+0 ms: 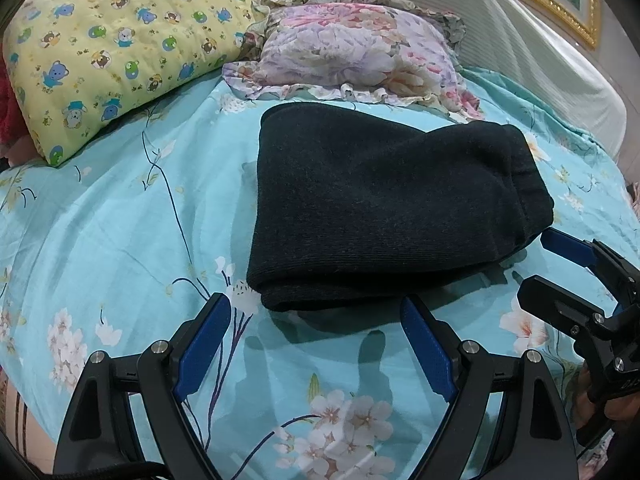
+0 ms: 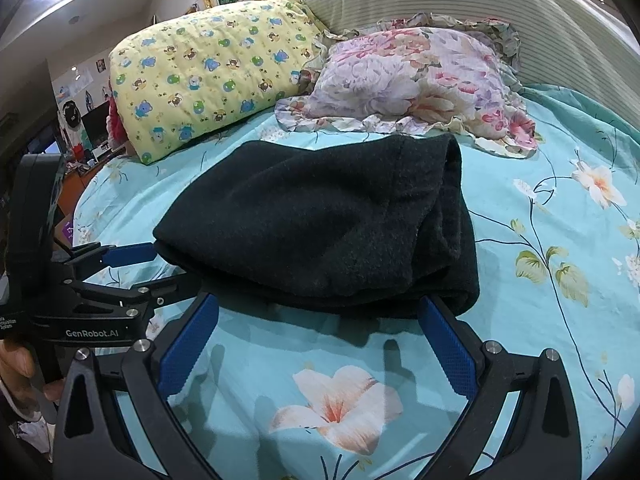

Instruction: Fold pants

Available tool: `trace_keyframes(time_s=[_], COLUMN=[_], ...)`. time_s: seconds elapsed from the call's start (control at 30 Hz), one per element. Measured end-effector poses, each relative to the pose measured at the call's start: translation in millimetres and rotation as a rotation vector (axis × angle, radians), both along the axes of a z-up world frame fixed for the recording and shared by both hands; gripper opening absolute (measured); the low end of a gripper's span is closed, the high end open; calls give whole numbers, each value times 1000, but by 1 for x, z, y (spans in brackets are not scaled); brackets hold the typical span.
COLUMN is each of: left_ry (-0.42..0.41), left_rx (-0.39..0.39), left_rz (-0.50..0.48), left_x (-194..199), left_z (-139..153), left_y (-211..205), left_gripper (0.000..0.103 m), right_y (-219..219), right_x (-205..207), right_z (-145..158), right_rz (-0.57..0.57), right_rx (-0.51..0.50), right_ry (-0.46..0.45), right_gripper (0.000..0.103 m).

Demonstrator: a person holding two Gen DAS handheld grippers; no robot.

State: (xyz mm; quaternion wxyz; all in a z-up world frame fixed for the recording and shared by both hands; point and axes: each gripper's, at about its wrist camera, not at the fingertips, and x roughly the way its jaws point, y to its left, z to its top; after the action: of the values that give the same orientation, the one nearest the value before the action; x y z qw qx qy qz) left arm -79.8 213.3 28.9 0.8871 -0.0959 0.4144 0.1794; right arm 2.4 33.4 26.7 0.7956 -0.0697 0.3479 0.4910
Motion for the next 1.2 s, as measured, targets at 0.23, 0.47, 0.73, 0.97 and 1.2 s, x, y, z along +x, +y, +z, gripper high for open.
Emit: trace_keyframes(time_s=[0.23, 0.47, 0.73, 0.97, 1.2], left_ry=[-8, -14, -25, -34, -45], left_rx=[2, 8, 11, 14, 13], left_rz=[0, -2, -4, -7, -10], left_x=[-2, -4, -5, -5, -5], left_z=[2, 4, 8, 10, 15], left_y=[-1, -4, -4, -4, -5], left_gripper=[87, 87, 87, 87, 87], right_y=[-1, -1, -3, -4, -6], right_x=[-1, 0, 2, 3, 4], right_z=[2, 3, 6, 12, 14], right_rz=[-5, -7, -17, -26, -28], right_rx=[15, 17, 28, 40, 46], right_ry=[-12, -10, -10, -21, -26], right_gripper=[100, 100, 100, 100, 100])
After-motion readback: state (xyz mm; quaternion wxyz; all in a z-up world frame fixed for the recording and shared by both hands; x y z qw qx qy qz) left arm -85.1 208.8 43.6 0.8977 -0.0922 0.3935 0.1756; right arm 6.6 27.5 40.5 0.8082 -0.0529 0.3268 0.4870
